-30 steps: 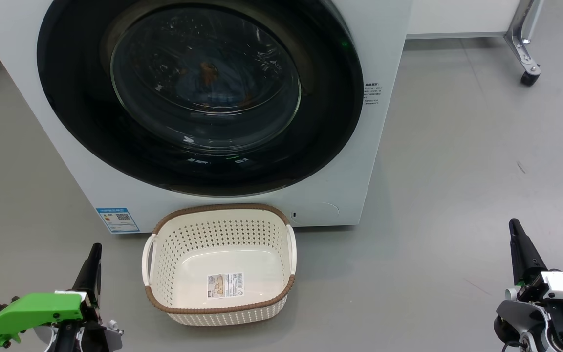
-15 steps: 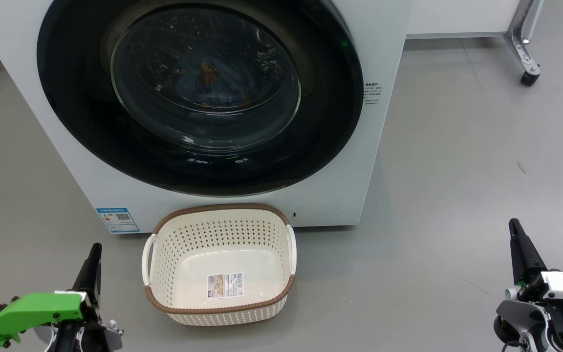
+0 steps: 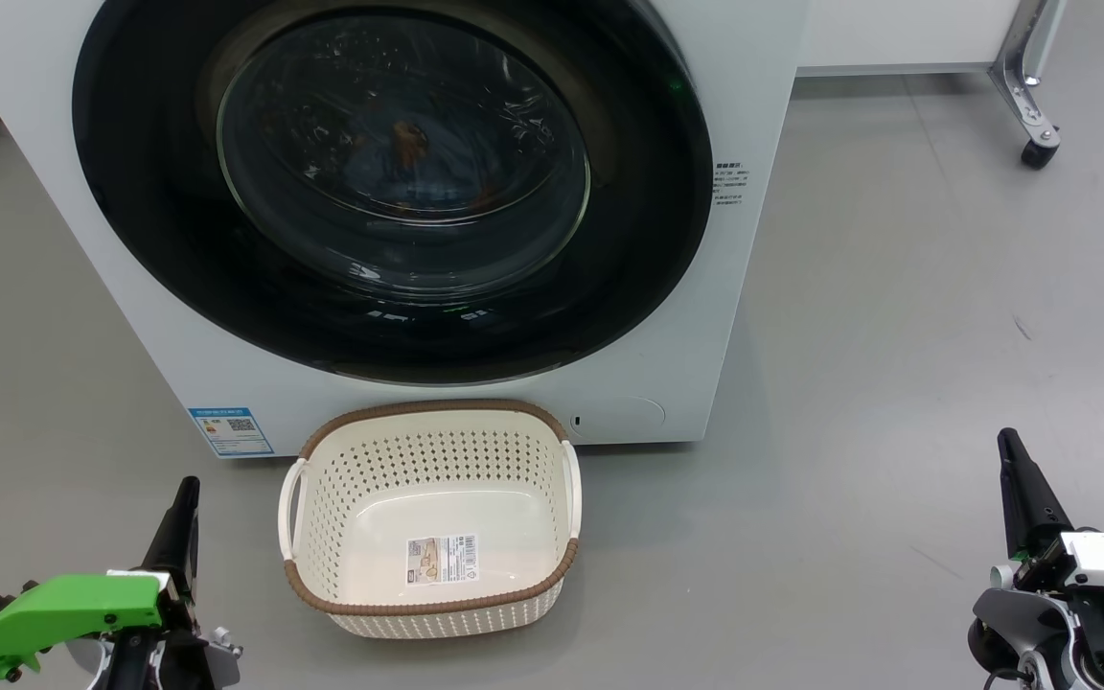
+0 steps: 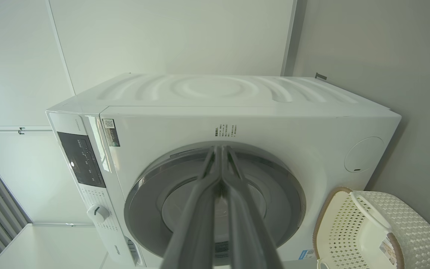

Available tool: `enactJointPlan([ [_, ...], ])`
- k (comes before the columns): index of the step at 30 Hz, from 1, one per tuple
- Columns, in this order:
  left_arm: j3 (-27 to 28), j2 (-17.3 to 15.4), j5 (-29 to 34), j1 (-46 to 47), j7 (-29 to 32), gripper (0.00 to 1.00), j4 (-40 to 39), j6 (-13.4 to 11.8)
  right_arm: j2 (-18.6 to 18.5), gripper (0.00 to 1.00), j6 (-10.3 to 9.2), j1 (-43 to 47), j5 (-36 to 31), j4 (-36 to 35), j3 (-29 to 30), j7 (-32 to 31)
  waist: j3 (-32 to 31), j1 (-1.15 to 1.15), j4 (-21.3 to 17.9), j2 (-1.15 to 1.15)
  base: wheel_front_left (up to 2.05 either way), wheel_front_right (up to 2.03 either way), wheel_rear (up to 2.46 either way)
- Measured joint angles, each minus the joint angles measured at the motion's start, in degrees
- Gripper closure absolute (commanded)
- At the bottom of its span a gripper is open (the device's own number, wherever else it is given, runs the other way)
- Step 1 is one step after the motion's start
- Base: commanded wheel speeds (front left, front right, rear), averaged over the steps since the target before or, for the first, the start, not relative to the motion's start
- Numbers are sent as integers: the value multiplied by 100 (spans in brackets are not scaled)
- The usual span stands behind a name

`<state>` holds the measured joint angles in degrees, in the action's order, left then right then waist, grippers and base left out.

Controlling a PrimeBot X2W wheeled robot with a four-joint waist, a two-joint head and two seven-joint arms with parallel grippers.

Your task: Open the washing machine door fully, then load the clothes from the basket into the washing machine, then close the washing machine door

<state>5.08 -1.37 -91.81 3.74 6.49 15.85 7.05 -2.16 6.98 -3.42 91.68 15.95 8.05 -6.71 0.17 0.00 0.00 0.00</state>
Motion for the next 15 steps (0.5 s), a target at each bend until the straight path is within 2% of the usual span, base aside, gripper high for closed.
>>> enactJointPlan([
  [15,0,0,0,0,0,100,-1,0,0,100,0,0,1,-1,0,0,0,0,0,0,0,0,0],
])
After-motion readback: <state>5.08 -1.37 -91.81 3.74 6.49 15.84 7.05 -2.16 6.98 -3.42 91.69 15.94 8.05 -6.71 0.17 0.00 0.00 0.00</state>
